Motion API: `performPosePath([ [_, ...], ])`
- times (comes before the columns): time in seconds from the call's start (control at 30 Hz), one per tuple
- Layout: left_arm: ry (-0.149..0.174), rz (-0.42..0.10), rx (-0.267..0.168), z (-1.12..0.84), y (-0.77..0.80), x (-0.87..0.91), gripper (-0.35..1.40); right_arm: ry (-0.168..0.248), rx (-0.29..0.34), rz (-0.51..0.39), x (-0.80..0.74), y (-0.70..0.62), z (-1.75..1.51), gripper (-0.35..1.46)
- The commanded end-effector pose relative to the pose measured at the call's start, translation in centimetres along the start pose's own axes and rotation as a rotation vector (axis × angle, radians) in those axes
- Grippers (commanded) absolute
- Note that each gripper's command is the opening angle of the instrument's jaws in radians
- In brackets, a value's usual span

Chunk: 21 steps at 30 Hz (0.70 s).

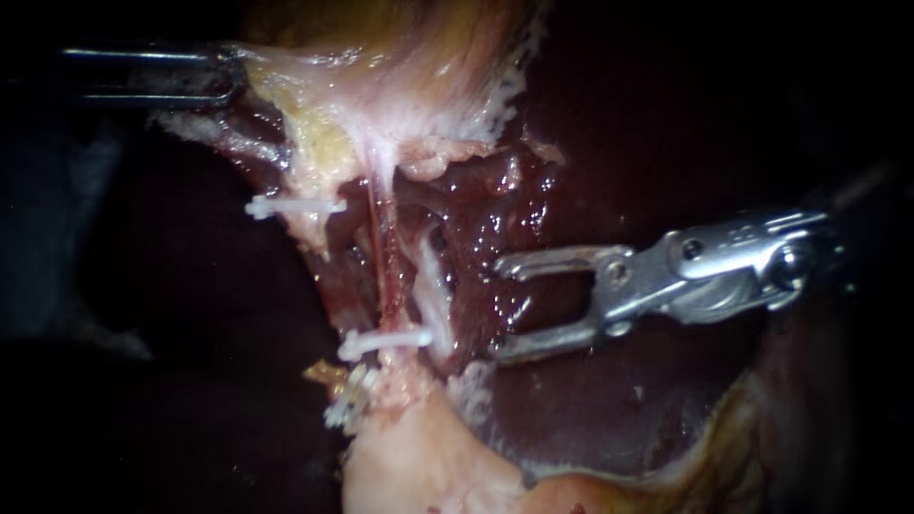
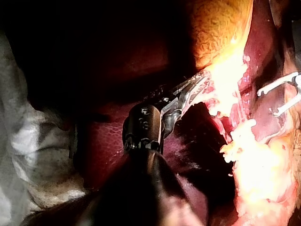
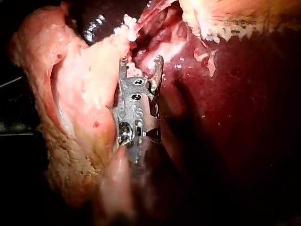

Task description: Going back first clip right tube

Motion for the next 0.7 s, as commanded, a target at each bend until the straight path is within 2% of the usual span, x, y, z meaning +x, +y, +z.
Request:
performPosePath([
  [0.03, 0.0, 0.0, 0.0, 0.0, 0.0, 0.0, -0.35, 0.0, -0.005, 0.0, 0.0, 0.01, -0.07, 0.5],
  [0.33, 0.002, 0.002, 0.002, 0.07, -0.03, -0.02, -0.35, -0.009, -0.041, -0.02, -0.04, 0.03, -0.3, 0.5],
  [0.7, 0.002, 0.016, 0.013, 0.43, -0.17, -0.22, -0.35, -0.011, -0.046, -0.024, -0.04, 0.03, -0.3, 0.5],
])
